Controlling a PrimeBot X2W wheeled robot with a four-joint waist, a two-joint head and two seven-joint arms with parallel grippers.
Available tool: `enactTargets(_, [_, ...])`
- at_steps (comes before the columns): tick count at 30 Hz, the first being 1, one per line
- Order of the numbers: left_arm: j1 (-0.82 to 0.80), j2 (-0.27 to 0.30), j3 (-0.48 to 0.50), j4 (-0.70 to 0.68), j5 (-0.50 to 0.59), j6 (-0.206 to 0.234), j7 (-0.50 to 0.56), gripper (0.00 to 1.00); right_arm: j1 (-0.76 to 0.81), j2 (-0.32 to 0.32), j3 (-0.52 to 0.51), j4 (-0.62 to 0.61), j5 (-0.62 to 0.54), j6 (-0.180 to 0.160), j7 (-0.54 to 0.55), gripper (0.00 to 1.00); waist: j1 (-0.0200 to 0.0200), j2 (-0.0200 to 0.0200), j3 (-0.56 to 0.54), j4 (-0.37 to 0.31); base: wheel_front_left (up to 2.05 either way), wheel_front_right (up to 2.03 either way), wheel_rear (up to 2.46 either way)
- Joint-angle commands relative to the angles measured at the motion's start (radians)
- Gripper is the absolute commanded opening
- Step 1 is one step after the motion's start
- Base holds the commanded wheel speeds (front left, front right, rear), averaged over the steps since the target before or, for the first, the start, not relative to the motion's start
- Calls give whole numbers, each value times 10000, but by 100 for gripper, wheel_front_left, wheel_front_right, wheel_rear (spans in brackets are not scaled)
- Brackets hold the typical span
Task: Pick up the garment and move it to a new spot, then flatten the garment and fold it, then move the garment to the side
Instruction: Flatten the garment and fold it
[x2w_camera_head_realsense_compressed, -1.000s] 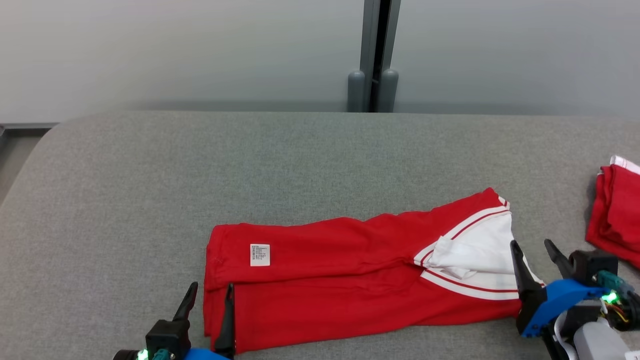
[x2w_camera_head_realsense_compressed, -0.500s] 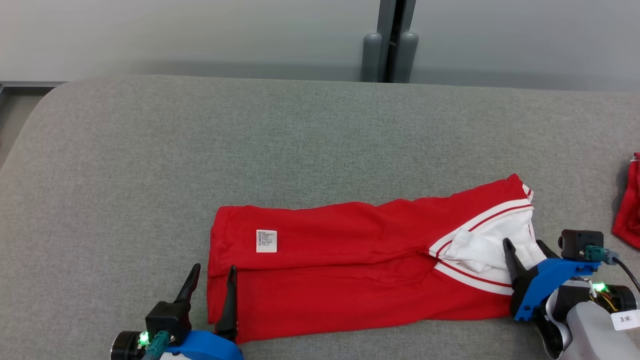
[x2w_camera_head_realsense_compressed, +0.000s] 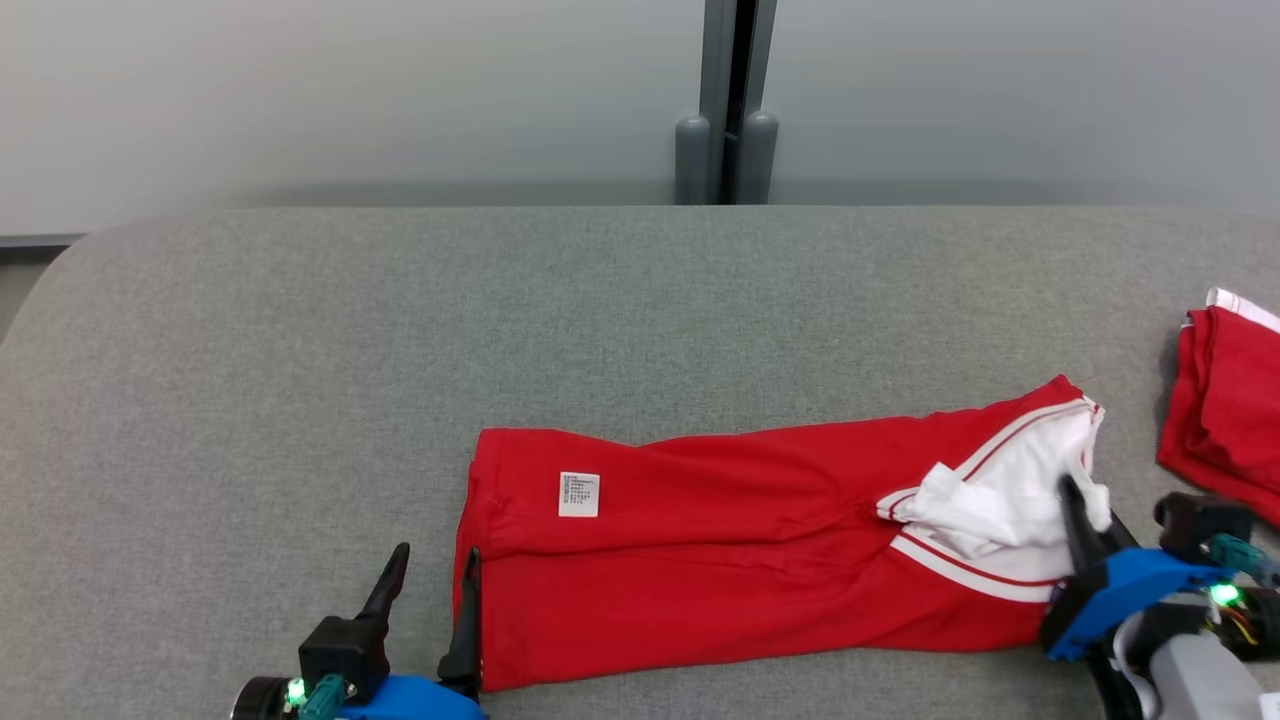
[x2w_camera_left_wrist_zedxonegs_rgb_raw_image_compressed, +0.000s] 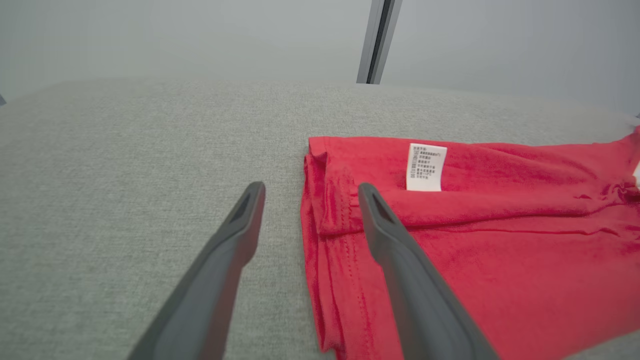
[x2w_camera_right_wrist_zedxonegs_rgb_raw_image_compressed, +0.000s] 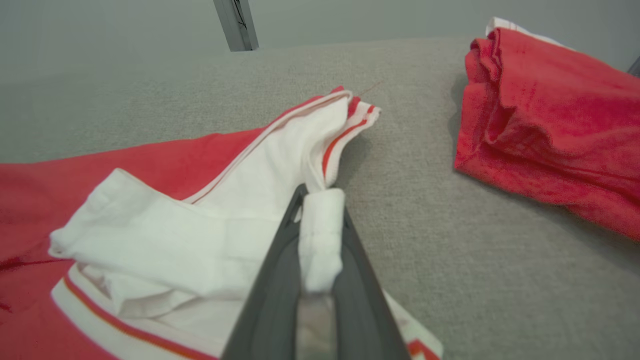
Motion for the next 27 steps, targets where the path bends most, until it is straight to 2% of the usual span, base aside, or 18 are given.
enactTargets(1, [97,9,-5,39,-64,21,-45,100,43,122,173,-300,124,-1,-99,0,-1,-1,-105,-71,0,0,0])
enactTargets(2, [139,9,-94,56,-88,39,-45,100,101,242,570,-952,303,-1,-169,0,-1,-1,-198,-70,0,0,0])
enactTargets(7, [261,12,-365,106,-102,-29,-43,100,326,540,1994,-2493,713,-1,-219,0,-1,-1,-376,208,0,0,0])
enactTargets(13, [277,7,-686,159,-167,-71,-45,100,477,913,3580,-3538,1478,-1,213,0,-1,-1,-439,1023,0,0,0])
enactTargets(20, [337,7,-947,256,-184,-95,-45,100,170,1279,4836,-3523,1807,-1,666,0,-1,-1,-426,2241,0,0,0])
enactTargets(26, [398,7,-998,292,-220,-77,-45,100,-234,1529,5311,-2869,1694,-1,628,0,-1,-1,-406,2985,0,0,0])
enactTargets(27, [402,5,-983,298,-222,-71,-45,100,-316,1581,5337,-2791,1704,-1,563,20,-1,-1,-410,3042,0,0,0])
